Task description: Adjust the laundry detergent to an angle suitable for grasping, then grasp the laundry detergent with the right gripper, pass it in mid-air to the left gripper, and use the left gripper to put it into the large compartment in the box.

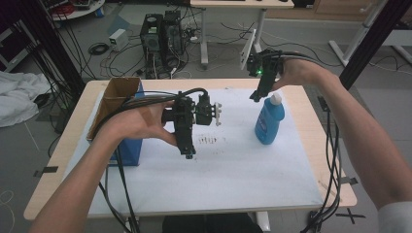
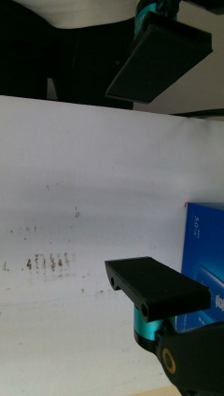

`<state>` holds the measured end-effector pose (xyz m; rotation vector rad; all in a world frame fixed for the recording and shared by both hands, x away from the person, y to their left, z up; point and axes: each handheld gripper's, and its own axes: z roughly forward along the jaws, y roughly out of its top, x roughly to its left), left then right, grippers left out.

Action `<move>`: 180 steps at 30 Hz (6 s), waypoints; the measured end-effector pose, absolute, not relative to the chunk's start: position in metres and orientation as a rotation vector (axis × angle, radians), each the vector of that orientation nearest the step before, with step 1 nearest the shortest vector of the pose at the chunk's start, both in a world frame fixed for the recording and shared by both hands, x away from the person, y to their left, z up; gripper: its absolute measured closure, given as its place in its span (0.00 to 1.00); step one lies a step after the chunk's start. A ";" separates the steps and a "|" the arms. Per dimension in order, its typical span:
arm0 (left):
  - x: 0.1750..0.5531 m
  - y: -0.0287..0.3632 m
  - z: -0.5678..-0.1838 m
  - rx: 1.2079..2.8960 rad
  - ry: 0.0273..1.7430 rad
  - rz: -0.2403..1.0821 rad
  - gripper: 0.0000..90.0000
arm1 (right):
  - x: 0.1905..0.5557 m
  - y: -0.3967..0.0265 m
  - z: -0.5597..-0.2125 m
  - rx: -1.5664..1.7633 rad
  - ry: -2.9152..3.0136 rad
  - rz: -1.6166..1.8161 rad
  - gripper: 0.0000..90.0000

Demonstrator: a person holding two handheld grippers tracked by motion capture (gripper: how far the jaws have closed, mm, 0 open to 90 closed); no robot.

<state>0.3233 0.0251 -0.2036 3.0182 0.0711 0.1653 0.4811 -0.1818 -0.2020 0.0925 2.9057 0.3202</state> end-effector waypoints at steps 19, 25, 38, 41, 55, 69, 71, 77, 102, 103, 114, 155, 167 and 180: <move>0.324 0.024 -0.204 3.017 0.059 0.161 0.17 | 0.482 -0.182 -0.207 0.103 2.906 0.313 0.13; 0.323 0.024 -0.203 3.016 0.059 0.162 0.17 | 0.480 -0.183 -0.205 0.106 2.900 0.318 0.13; 0.319 0.028 -0.202 3.017 0.069 0.169 0.17 | 0.479 -0.180 -0.206 0.102 2.902 0.313 0.13; 0.319 0.029 -0.203 3.018 0.072 0.168 0.17 | 0.479 -0.180 -0.206 0.102 2.902 0.313 0.13; 0.324 0.026 -0.204 3.020 0.061 0.158 0.17 | 0.479 -0.183 -0.211 0.110 2.907 0.314 0.13; 0.324 0.027 -0.206 3.025 0.064 0.152 0.17 | 0.478 -0.190 -0.206 0.144 2.902 0.322 0.13; 0.323 0.026 -0.206 3.026 0.066 0.154 0.17 | 0.476 -0.197 -0.203 0.166 2.892 0.316 0.13; 0.322 0.024 -0.206 3.024 0.051 0.150 0.17 | 0.473 -0.208 -0.198 0.197 2.887 0.315 0.13; 0.323 0.018 -0.211 3.030 0.054 0.130 0.17 | 0.459 -0.274 -0.202 0.479 2.855 0.260 0.13; 0.323 0.018 -0.211 3.031 0.055 0.125 0.17 | 0.458 -0.276 -0.203 0.499 2.859 0.262 0.13; 0.323 0.016 -0.214 3.025 0.059 0.121 0.17 | 0.452 -0.285 -0.206 0.711 2.816 0.264 0.13; 0.322 0.024 -0.216 2.993 0.075 0.116 0.17 | 0.411 -0.274 -0.260 1.316 2.442 0.515 0.13; 0.323 0.027 -0.217 2.990 0.085 0.114 0.17 | 0.409 -0.271 -0.277 1.348 2.344 0.611 0.13; 0.325 0.030 -0.221 2.985 0.107 0.101 0.17 | 0.409 -0.266 -0.302 1.398 2.238 0.683 0.13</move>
